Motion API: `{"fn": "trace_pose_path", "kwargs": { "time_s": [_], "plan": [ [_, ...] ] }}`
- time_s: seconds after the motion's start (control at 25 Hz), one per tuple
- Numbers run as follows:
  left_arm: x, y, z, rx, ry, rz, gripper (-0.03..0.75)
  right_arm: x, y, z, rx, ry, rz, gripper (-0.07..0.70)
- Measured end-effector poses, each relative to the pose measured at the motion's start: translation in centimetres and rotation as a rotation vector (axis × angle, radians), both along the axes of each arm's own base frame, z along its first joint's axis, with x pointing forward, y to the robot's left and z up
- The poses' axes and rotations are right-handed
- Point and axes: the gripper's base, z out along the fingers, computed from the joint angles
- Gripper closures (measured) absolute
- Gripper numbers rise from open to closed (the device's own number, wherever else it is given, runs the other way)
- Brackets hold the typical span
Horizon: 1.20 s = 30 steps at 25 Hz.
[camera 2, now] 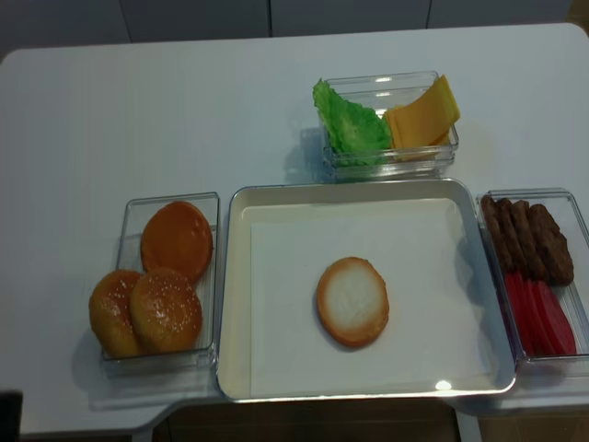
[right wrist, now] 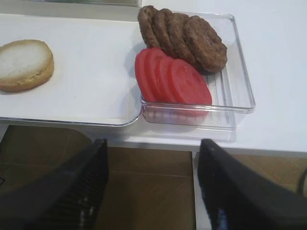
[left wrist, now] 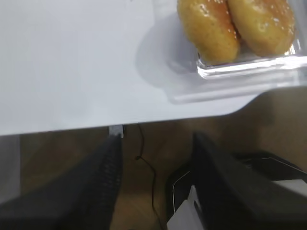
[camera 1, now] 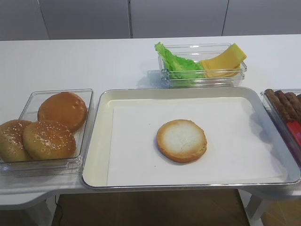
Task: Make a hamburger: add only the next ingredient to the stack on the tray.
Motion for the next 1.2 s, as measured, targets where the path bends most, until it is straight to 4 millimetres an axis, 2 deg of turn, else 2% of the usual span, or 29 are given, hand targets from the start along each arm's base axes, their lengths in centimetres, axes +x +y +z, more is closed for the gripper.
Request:
{"fn": "trace_pose_path", "kwargs": {
  "time_s": [0.16,0.32,0.56,0.68,1.2],
  "plan": [
    [-3.5,-0.1,-1.7,-0.013,-0.106,-0.003,0.365,0.0,0.0,0.0,0.000,0.000,0.000,0.182],
    [-6.4,0.0,-2.4,-0.014,-0.245,-0.004,0.365,0.0,0.0,0.0,0.000,0.000,0.000,0.182],
    [-9.1,-0.1,-3.0,-0.029,-0.376,-0.008,0.365,0.0,0.0,0.0,0.005,0.001,-0.003,0.182],
    [-9.5,-0.2,-3.2,-0.039,-0.400,-0.013,0.365,0.0,0.0,0.0,0.009,0.001,-0.005,0.182],
    [-8.7,-0.7,-4.0,-0.040,-0.415,-0.082,0.365,0.0,0.0,0.0,0.011,0.002,-0.007,0.182]
  ]
}}
